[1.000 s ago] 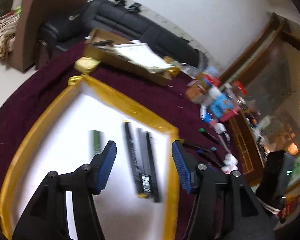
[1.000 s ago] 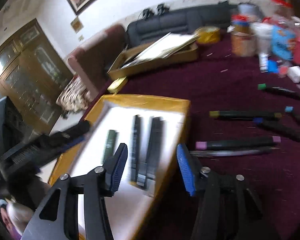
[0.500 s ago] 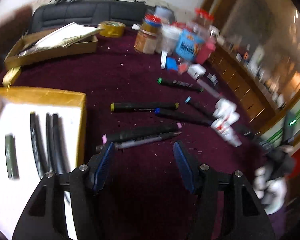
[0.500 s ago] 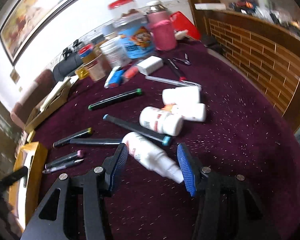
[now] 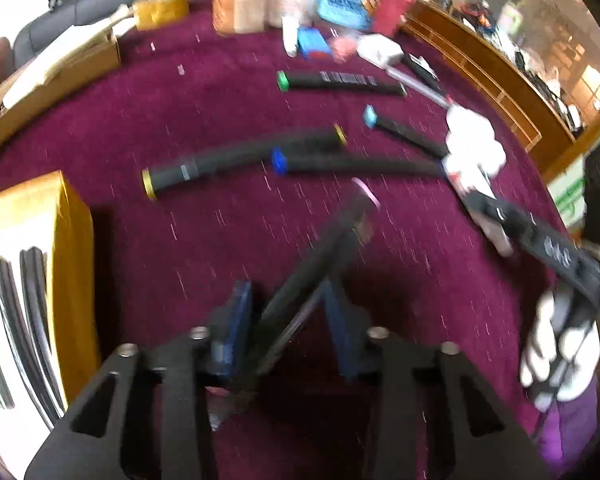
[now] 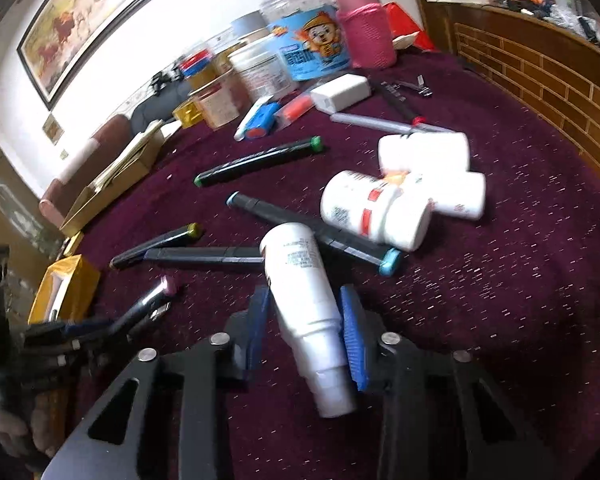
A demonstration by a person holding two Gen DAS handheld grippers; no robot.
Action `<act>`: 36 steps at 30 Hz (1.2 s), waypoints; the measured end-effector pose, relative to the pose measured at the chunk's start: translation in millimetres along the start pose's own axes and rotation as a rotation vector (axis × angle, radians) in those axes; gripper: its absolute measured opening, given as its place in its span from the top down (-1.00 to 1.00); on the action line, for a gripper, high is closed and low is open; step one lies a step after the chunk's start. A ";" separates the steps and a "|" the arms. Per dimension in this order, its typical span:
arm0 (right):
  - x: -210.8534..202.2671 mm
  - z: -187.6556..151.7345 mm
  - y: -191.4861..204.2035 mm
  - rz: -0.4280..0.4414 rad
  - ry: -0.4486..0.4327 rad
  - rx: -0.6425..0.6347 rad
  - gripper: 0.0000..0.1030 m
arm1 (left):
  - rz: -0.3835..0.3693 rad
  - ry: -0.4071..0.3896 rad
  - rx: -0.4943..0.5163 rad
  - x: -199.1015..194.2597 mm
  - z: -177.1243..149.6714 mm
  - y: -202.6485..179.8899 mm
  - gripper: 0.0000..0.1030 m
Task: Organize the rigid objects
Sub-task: 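Grasp a black marker with the left gripper while the right gripper grasps a white spray bottle, then place the black marker and white spray bottle into the white tray with both grippers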
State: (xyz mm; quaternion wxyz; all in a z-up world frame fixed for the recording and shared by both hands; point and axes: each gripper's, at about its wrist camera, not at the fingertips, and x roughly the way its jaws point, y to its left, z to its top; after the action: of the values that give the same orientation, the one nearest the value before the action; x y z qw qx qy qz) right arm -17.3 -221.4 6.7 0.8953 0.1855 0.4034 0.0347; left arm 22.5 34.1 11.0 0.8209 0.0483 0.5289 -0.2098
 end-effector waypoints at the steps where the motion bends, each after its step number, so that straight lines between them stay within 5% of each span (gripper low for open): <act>1: 0.0 -1.3 1.4 0.006 0.003 -0.008 0.46 | 0.000 -0.003 0.019 -3.2 -6.5 -5.2 0.54; 5: 1.2 -4.0 5.2 0.022 0.012 -0.027 0.49 | -0.037 -0.036 0.051 -20.6 -26.2 -20.7 0.55; 8: 1.4 -2.8 1.0 0.045 0.012 -0.006 0.48 | 0.015 -0.093 0.067 -28.8 -19.5 -21.9 0.55; 11: 0.9 -2.4 -2.2 0.061 0.012 0.012 0.48 | 0.015 -0.061 0.024 -16.5 -11.7 -17.2 0.55; 15: 0.5 -2.6 -2.9 0.057 0.009 0.015 0.48 | 0.080 -0.080 -0.002 -5.1 -10.7 -8.9 0.72; 22: 0.6 -2.9 0.2 0.042 0.005 -0.004 0.45 | 0.197 -0.135 0.073 0.5 -12.1 -29.2 0.73; 36: 3.0 -0.5 3.4 0.018 0.010 -0.015 0.44 | -0.112 -0.294 -0.141 -72.0 -45.0 4.0 0.77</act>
State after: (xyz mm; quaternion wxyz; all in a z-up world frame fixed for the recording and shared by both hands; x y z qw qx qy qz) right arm -15.3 -217.4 5.5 0.8943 0.1820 0.4061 0.0467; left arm -39.4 72.5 54.8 0.8778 -0.0703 0.4186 -0.2223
